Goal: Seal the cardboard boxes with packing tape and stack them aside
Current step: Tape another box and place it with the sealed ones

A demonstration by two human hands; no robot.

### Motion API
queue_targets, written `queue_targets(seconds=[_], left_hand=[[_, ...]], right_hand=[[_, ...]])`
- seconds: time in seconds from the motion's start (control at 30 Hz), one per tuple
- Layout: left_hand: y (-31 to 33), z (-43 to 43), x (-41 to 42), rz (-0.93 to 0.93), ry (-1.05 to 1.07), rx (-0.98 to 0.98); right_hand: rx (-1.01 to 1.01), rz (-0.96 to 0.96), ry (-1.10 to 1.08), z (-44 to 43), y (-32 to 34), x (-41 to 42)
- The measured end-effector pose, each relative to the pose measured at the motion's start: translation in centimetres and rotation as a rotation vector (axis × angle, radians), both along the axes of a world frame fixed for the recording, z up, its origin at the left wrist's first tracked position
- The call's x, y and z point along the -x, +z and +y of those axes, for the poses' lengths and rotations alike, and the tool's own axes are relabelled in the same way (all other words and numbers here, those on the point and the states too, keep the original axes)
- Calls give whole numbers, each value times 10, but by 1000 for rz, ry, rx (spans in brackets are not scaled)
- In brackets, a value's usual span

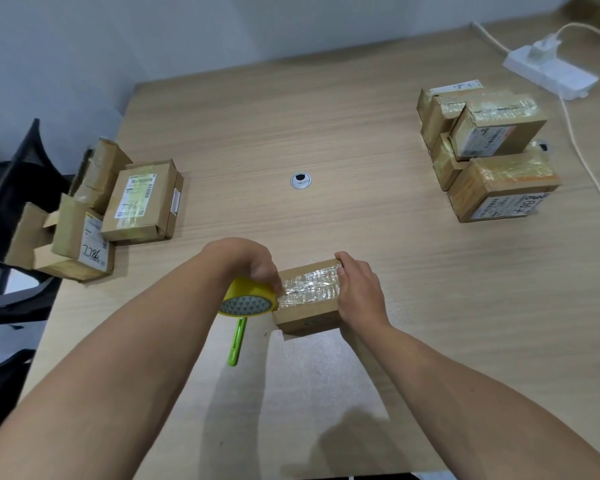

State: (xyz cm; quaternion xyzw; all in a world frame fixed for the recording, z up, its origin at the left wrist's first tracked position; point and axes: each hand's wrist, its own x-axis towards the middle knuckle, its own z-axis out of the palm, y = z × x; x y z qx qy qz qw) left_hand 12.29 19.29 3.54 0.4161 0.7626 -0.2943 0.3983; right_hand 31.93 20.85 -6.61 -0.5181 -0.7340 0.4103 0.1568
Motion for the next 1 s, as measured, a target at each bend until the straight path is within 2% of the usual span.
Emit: queue_targets(seconds=[0.33,0.83,1.0], left_hand=[[-19,-17,17,-53,124,13],[-30,-25,28,-129,130,-46],[-32,-39,38,-271,204,-128]], right_hand=[[34,49,-27,-1,-3,1],[23,46,-24,-1,-8,1],[6,47,-26,-1,-8,2]])
